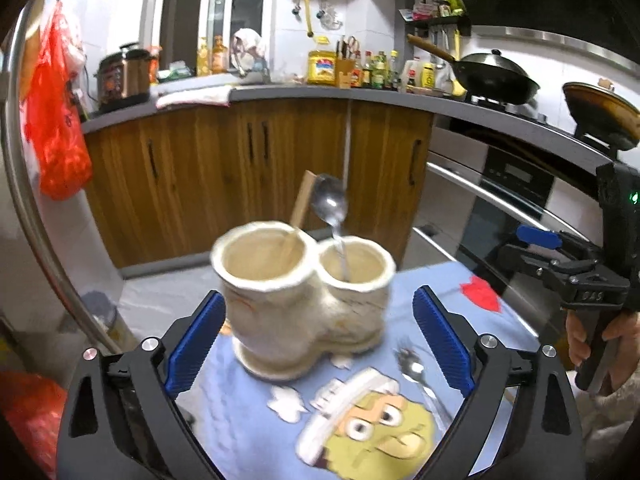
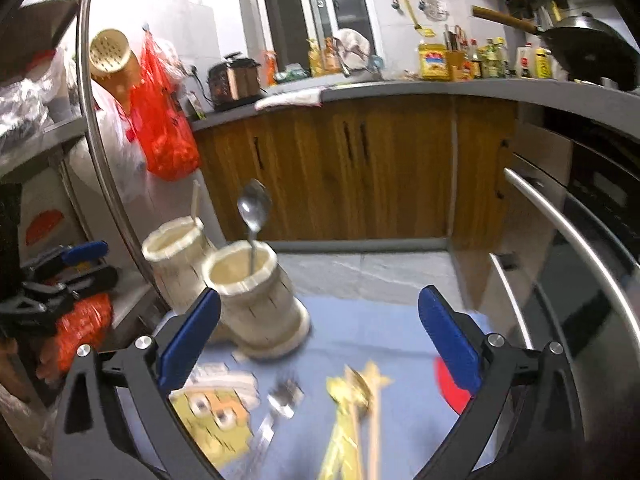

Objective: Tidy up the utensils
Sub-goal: 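Move both open grippers back over the remaining utensils, then grasp the silver flower-handled utensil beside the fork with the left gripper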

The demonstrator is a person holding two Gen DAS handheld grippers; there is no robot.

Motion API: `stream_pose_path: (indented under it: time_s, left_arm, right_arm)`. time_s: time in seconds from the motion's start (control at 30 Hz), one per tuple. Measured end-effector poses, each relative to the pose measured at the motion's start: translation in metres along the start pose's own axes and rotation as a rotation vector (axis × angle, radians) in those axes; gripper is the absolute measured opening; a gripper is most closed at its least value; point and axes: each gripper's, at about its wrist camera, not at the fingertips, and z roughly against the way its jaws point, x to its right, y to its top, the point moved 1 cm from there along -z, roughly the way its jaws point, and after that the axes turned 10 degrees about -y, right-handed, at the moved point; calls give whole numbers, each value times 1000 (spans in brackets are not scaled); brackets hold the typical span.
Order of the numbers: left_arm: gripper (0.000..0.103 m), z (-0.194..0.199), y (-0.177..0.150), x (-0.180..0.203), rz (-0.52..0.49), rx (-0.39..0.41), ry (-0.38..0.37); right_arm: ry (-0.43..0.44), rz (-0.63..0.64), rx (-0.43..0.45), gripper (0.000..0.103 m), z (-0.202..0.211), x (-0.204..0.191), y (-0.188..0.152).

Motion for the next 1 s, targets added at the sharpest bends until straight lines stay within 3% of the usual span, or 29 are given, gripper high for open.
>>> stream_pose_path:
  time_s: [0.17,0.27,0.67,0.87,1.0]
  left_arm:
    - [96,-14,-26,21,37,-58,-51]
    - [96,-34,-46,38,20,-143,-54]
    - [96,-93,-88,71,-20,-323,-51]
    - [94,-111,-99,75,-10,-390,-59]
    - [93,-116,-102,71,18,-404,-68]
  right_arm:
    - [-69,32,-69,98,5,21,-34]
    - [-93,59,-112,98,3,27,-54]
    - [-90,40,-217,97,-20,46,-90]
    - [-63,40,-247,83,-29,46,-95]
    - [-26,41,-263,67,-31,40,-97]
